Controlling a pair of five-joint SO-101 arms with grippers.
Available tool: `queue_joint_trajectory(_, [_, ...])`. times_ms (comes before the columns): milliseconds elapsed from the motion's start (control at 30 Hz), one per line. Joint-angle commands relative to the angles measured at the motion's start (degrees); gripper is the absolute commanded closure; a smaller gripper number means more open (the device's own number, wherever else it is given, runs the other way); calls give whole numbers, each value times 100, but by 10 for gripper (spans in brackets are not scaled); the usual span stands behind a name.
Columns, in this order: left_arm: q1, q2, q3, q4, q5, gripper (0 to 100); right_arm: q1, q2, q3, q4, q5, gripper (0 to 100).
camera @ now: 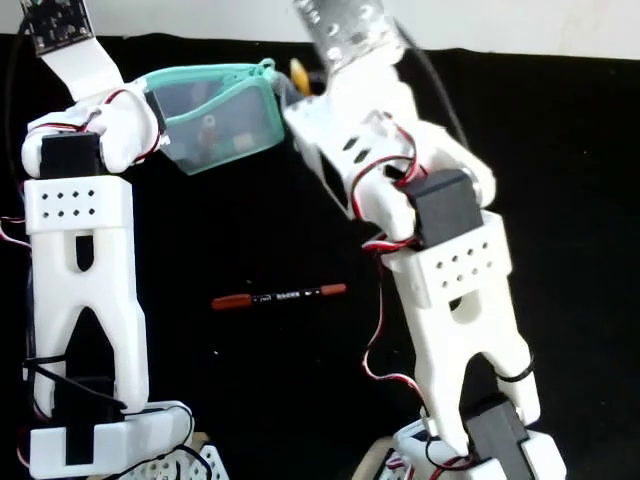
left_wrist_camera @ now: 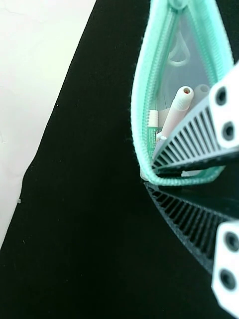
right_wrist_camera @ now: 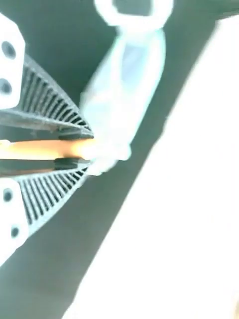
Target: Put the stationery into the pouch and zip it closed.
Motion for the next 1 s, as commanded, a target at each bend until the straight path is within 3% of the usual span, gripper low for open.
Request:
queue_joint_trajectory(0, [75,-4,-136,44,26,993,-136,312,-857,-356,-202,991])
queue_joint_trajectory(700, [48,-4,-127,35,26,993,-857,3433,-6026,-840,-536,991])
queue_joint_trajectory(967, [48,-4,-127,35,44,993,-1024,4523,-7108,-822,-914,991])
